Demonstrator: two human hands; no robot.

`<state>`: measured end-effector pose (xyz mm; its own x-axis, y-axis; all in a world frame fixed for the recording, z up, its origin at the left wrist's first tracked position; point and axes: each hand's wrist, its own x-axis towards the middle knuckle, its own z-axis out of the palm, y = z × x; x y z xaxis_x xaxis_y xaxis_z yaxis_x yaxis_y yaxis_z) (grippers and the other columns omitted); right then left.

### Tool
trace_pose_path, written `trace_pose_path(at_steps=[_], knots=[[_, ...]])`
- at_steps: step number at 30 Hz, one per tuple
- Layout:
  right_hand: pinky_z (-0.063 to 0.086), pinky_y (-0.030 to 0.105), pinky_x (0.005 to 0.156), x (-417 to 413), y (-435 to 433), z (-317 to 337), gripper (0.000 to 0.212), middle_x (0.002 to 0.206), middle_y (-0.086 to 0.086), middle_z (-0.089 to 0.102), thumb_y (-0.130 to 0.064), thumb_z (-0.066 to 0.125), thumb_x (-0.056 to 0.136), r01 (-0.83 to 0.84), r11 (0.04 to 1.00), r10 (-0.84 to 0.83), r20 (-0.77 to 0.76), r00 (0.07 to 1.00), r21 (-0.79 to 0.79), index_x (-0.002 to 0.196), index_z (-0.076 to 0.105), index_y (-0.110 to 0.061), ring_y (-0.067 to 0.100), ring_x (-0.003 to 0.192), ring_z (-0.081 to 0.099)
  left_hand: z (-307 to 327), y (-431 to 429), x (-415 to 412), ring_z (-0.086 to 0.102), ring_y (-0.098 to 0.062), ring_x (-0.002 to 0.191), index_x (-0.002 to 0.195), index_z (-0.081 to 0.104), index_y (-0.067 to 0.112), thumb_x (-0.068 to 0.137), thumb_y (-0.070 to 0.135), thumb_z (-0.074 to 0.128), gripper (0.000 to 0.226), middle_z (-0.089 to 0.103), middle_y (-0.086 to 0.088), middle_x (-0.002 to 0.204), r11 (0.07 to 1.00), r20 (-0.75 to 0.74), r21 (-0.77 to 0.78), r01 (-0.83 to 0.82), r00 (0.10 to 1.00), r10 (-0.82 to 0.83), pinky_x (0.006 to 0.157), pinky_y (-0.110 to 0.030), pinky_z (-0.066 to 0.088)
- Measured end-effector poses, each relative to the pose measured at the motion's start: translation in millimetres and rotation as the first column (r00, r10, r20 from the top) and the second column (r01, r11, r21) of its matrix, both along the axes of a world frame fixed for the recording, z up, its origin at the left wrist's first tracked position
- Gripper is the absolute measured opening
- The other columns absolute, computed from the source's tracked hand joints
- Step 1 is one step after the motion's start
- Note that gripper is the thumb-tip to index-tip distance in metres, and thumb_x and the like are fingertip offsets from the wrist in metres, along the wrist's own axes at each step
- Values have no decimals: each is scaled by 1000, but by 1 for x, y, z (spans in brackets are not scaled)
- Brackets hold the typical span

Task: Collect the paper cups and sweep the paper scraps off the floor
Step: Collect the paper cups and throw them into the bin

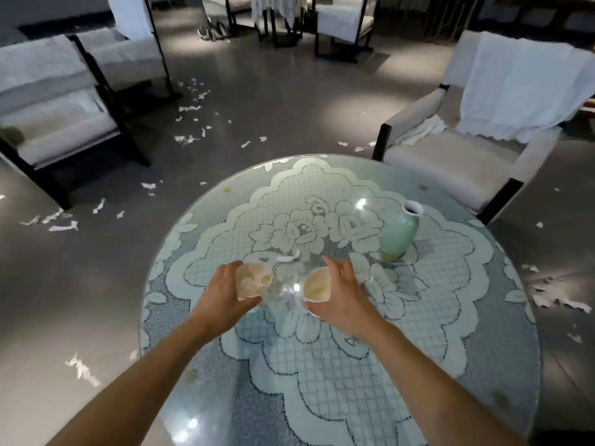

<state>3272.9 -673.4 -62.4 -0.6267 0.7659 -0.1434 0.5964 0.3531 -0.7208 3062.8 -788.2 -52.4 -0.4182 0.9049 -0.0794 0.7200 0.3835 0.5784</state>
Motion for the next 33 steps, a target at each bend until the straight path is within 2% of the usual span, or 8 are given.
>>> trace_pose_path(at_steps=[6, 9, 11, 14, 18, 25, 30, 33], knots=[[41, 32, 99, -57, -17, -14, 97, 142, -2, 17, -41, 75, 77, -146, 989, 148, -49, 988, 38, 149, 10, -28, 23, 129, 35, -10, -23, -42, 45, -19, 112, 140, 32, 9, 80, 35, 73, 77, 41, -12, 138, 982, -22, 55, -179, 983, 180, 95, -32, 39], [32, 38, 107, -62, -15, -8, 106, 149, -6, 13, -61, 70, 72, -165, 984, 169, -52, 984, 74, 150, 3, -34, 16, 132, 26, -16, -27, -46, 43, -17, 111, 141, 31, 10, 80, 35, 74, 78, 40, -12, 139, 976, -7, 55, -210, 978, 210, 95, -31, 39], [23, 39, 108, -62, -6, 1, 96, 151, -12, 13, -77, 51, 73, -102, 993, 109, -136, 985, 59, 149, 6, -39, 9, 129, 21, -17, -28, -45, 42, -16, 111, 142, 30, 12, 80, 36, 73, 80, 39, -10, 140, 974, 10, 51, -222, 975, 222, 95, -32, 38], [30, 43, 111, -66, 27, 7, 60, 146, -3, 30, -63, 37, 92, 169, 984, -178, -291, 940, -57, 143, 36, -32, 14, 131, 33, -18, -27, -43, 39, -11, 106, 142, 30, 13, 79, 37, 73, 80, 41, -9, 140, 974, -7, 61, -220, 975, 221, 92, -28, 37], [44, 38, 101, -78, 71, -12, 34, 136, 4, 47, -27, 58, 93, 79, 996, -80, -20, 997, -46, 126, 59, -19, 21, 113, 55, -20, -27, -41, 44, -15, 112, 143, 30, 15, 79, 37, 73, 81, 40, -6, 141, 968, -12, 56, -243, 970, 244, 94, -30, 39], [50, 40, 91, -104, 82, -50, 17, 106, -4, 58, -25, 73, 81, -88, 996, 91, 114, 989, -29, 98, 70, -23, 18, 96, 60, -26, -28, -40, 41, -10, 107, 142, 31, 17, 78, 36, 75, 80, 41, -3, 140, 955, -4, 87, -285, 958, 286, 89, -25, 37], [46, 10, 70, -89, 84, -12, 17, 82, -19, 65, -19, 72, 83, 8, 970, -78, -285, 955, -241, 77, 64, -33, -5, 79, 61, -21, -27, -33, 44, -13, 106, 142, 32, 17, 78, 38, 74, 79, 44, -4, 137, 956, -22, 62, -286, 957, 288, 88, -26, 39], [48, 5, 64, -71, 68, 19, 16, 79, -15, 69, -19, 72, 82, -84, 970, -2, -354, 935, -227, 79, 65, -33, -7, 74, 64, -15, -21, -26, 43, -12, 107, 143, 31, 16, 79, 37, 73, 79, 42, -4, 138, 966, 5, 46, -254, 967, 254, 92, -28, 39]])
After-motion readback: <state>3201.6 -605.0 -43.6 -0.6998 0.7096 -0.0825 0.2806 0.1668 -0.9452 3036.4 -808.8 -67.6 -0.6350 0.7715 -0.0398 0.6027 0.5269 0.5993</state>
